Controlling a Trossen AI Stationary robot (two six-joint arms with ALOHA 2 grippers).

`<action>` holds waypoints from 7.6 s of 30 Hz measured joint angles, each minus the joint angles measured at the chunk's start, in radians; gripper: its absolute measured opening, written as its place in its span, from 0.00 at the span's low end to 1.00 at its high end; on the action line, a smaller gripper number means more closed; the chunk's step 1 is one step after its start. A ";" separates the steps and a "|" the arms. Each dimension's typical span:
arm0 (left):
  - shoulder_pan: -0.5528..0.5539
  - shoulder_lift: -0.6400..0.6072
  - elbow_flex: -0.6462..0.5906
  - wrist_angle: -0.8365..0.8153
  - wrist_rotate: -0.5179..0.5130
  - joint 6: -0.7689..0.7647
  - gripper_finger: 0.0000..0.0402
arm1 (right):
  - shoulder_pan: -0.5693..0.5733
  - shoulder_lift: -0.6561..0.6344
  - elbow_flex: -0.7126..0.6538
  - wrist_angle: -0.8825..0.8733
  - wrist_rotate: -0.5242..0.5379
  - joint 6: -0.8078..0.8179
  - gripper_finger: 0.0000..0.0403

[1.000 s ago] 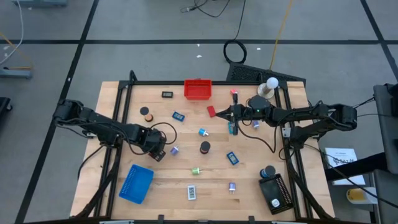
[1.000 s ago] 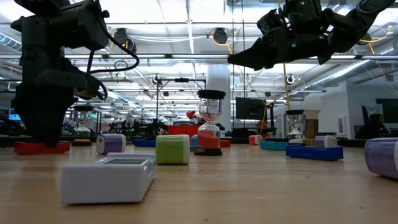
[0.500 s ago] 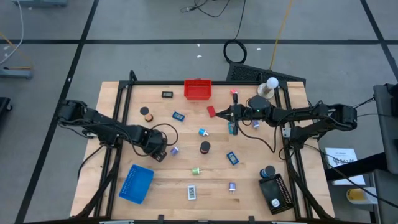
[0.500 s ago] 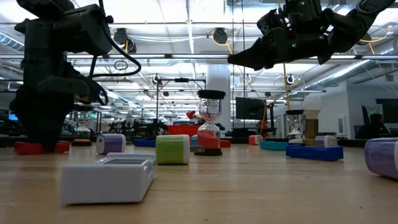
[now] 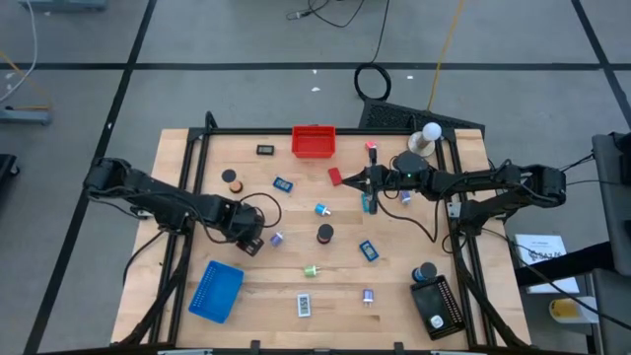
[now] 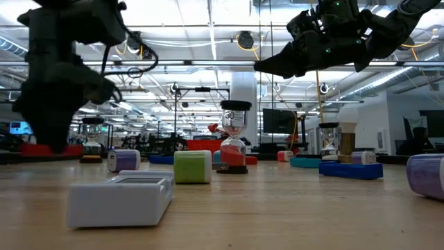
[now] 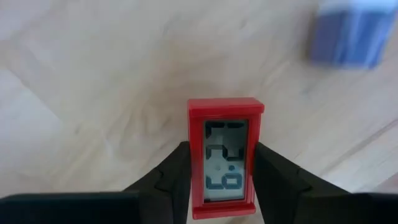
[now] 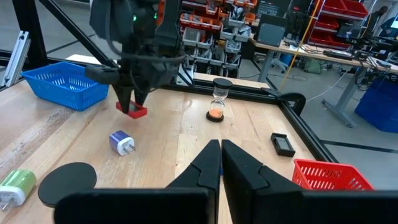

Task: Pick & Place Office items
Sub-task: Put the bottom red digital timer into the blue bin, then put the white hourglass into the red bin

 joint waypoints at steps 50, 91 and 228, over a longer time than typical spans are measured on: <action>-0.857 0.207 0.176 -0.026 -0.074 -1.072 0.34 | 0.000 0.000 0.000 0.000 0.000 0.000 0.01; -0.865 0.220 0.178 -0.030 0.040 -1.119 0.55 | 0.000 0.000 0.000 0.000 0.000 0.000 0.01; 0.261 -0.057 -0.322 1.629 -0.128 1.087 0.01 | -0.019 -0.196 0.034 -0.426 0.217 0.387 0.01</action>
